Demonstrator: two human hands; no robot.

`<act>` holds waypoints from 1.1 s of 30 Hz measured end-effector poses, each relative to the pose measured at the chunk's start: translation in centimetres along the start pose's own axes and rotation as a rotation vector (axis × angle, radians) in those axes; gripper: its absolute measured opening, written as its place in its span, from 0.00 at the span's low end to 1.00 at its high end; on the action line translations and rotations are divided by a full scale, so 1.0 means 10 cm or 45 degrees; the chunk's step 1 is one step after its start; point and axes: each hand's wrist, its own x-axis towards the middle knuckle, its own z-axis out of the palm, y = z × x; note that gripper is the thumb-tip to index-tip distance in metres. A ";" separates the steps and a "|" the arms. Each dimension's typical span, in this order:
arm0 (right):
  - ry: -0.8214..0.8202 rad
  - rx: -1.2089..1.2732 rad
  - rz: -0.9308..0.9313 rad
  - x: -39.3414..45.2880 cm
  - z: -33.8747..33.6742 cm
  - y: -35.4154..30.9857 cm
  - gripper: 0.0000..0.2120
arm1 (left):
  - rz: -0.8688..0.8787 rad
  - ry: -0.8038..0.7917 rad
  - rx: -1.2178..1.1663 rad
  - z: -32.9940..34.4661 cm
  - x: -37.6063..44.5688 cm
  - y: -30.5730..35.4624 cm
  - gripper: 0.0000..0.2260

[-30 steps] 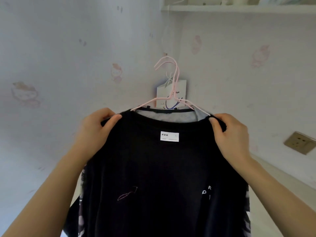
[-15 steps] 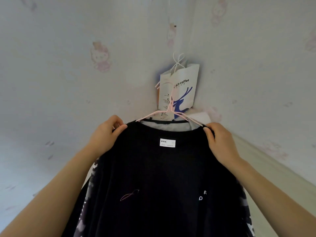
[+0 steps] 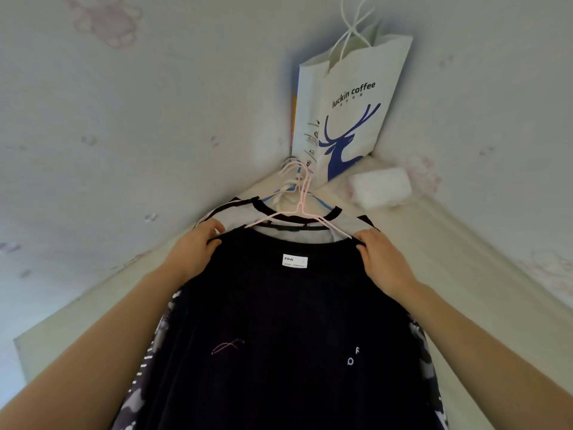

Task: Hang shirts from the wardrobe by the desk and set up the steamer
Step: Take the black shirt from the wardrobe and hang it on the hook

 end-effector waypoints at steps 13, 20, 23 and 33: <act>0.383 0.016 -0.023 0.65 -0.04 -0.08 0.10 | 0.237 0.429 0.007 -0.12 0.62 -0.02 0.07; 0.441 -0.023 -0.064 0.91 -0.11 -0.01 0.11 | 0.320 0.628 0.144 -0.13 0.83 0.06 0.07; 0.427 -0.005 -0.004 0.94 -0.01 0.08 0.11 | 0.362 0.673 0.273 -0.09 0.88 0.14 0.08; 0.249 -0.180 -0.028 1.05 0.44 0.20 0.11 | 0.155 0.479 0.556 0.37 0.97 -0.06 0.06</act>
